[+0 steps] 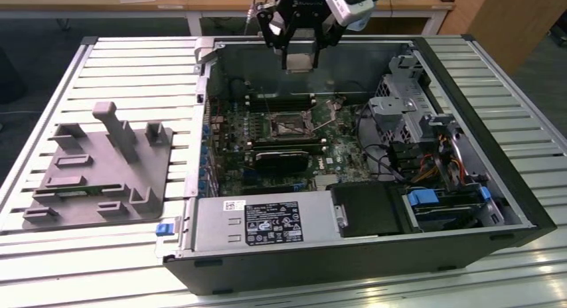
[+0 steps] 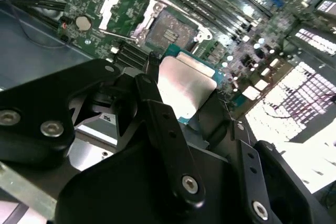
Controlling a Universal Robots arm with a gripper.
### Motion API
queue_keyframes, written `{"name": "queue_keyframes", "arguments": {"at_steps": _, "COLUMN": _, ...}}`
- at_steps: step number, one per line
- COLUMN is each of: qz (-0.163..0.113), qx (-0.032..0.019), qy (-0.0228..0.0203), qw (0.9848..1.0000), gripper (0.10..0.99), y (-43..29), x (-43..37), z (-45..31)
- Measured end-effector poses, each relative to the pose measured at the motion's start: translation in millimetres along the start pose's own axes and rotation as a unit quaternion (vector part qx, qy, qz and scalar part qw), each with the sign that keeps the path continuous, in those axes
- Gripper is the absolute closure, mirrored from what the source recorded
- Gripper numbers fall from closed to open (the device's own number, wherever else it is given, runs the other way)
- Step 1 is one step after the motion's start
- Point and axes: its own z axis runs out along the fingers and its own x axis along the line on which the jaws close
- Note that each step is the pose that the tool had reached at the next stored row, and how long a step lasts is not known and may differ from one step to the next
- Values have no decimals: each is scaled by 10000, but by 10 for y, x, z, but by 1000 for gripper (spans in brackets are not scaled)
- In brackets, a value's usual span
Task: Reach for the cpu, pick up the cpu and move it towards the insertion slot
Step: 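Pick up the cpu and move it towards the insertion slot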
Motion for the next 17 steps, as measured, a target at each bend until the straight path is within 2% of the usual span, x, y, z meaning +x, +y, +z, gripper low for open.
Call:
{"name": "queue_keyframes", "arguments": {"at_steps": 4, "qz": 0, "qx": -1, "qy": -1, "qw": 10000, "gripper": 545, "y": 68, "x": -63, "z": 24}}
{"name": "queue_keyframes", "arguments": {"at_steps": 10, "qz": 1, "qx": -1, "qy": -1, "qw": 10000, "gripper": 545, "y": 171, "x": -97, "z": 45}}
{"name": "queue_keyframes", "arguments": {"at_steps": 17, "qz": 0, "qx": -1, "qy": 0, "qw": 10000, "gripper": 545, "y": 195, "x": -100, "z": 47}}
